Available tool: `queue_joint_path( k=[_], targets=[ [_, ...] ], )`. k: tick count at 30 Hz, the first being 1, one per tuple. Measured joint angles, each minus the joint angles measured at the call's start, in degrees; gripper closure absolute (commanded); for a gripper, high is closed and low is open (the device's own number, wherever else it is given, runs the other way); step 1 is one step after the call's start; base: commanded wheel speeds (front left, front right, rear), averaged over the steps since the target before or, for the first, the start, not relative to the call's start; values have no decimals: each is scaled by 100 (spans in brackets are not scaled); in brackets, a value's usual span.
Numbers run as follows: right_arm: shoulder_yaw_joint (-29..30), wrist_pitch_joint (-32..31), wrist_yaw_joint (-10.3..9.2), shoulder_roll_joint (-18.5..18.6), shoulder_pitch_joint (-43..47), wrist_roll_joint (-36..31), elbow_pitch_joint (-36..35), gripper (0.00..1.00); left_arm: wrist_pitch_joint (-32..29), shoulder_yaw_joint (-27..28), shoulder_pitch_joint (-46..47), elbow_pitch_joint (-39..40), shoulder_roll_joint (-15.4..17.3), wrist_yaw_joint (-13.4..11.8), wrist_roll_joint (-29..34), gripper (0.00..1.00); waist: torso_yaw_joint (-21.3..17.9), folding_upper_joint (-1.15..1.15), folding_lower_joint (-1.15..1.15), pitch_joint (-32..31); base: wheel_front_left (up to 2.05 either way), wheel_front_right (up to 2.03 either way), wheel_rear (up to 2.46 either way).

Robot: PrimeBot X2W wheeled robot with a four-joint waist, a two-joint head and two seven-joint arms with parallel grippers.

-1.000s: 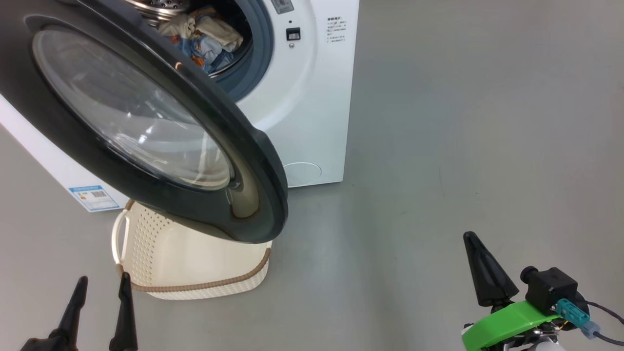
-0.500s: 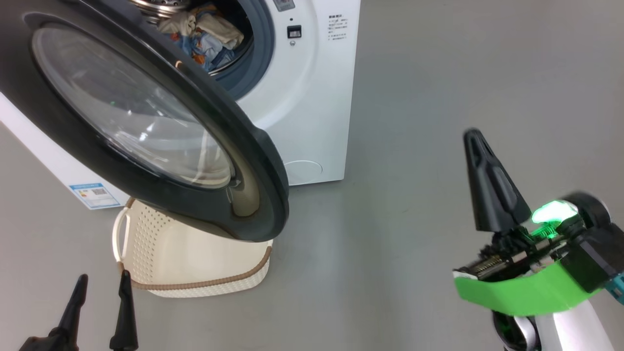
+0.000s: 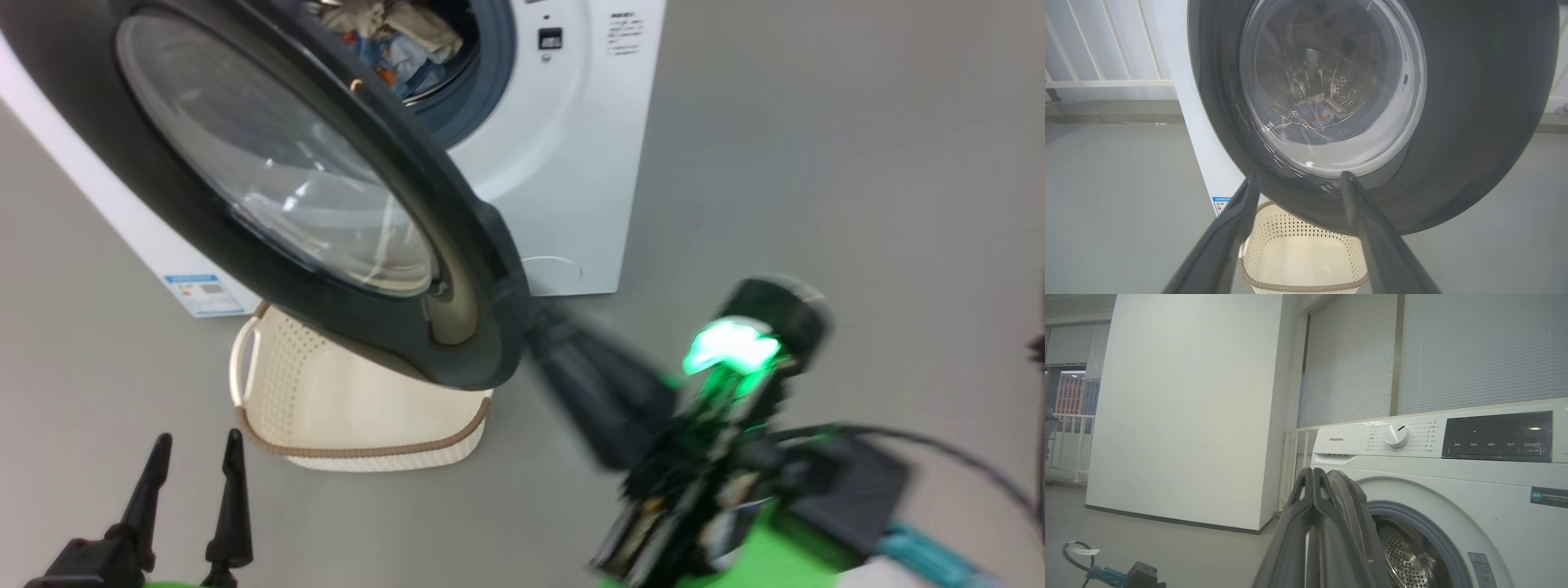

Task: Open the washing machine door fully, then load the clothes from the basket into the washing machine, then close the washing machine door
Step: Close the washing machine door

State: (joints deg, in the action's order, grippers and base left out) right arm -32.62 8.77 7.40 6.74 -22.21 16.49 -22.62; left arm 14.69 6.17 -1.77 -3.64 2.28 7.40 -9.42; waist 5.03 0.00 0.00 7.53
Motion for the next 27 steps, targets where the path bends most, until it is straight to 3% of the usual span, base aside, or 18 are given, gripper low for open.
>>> queue_joint_path(
  k=[6,10,17,27],
  targets=[
    [-1104,-121,0,140,-102,285,737,100,0,-81,126,11,-8,0,-112,0,243,0,0,141,0,0,0],
    [-1470,-119,0,240,-101,501,1395,100,0,-112,226,16,-9,0,-158,0,374,0,0,270,0,0,0],
    [-1228,-123,0,387,-164,487,2418,100,0,-185,430,23,-13,0,-197,0,521,0,0,549,0,0,0],
    [-754,208,0,294,-481,423,3186,100,0,-290,758,31,-23,0,-310,0,612,0,0,977,0,0,0]
  ],
)
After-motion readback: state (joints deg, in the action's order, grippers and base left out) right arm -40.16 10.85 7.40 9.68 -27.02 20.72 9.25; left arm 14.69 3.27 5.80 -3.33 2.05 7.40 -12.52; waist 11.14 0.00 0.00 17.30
